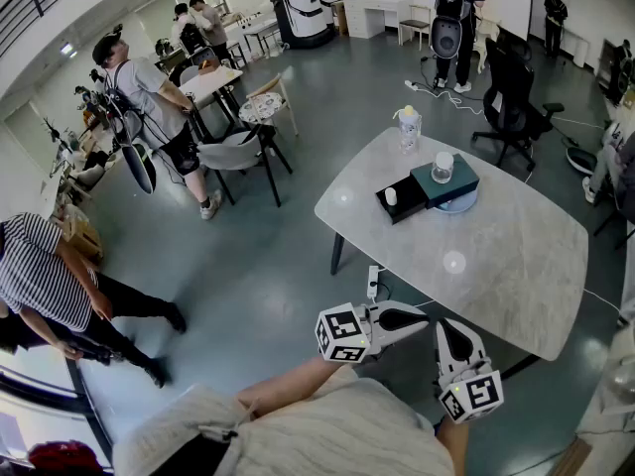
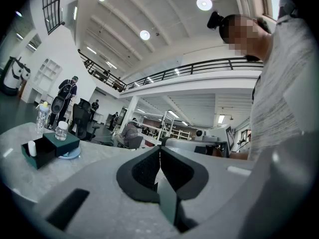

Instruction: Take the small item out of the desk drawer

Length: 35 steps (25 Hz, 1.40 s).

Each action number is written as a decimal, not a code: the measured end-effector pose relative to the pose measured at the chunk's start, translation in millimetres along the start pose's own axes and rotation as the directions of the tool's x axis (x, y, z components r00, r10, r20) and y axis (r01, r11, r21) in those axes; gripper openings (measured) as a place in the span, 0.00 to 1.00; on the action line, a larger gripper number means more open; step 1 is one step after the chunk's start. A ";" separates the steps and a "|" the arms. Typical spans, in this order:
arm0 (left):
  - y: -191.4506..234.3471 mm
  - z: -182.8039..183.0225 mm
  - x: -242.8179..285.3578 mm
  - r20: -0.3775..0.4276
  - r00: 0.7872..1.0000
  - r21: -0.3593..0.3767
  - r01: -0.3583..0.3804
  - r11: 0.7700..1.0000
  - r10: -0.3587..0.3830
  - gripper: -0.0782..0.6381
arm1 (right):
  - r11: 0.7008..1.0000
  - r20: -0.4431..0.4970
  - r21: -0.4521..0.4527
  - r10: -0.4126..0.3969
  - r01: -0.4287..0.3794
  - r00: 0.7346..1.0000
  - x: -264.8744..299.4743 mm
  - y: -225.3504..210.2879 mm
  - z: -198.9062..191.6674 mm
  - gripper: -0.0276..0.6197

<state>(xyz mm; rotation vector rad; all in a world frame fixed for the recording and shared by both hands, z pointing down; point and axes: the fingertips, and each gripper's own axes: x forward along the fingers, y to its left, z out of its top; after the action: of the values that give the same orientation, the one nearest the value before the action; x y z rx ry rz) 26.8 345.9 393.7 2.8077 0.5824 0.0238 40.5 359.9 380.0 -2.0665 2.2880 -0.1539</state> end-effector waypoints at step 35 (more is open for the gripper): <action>58.7 3.2 -32.0 0.000 1.000 -0.041 -0.017 0.999 0.017 0.13 | 0.998 0.016 0.039 0.039 -0.040 0.999 68.9 -2.2 -3.7 0.06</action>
<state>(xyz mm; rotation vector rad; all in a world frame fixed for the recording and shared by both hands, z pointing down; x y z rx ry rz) 20.4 280.7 407.6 2.7728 0.5523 0.0387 35.2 291.3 385.7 -1.9955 2.2965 -0.1792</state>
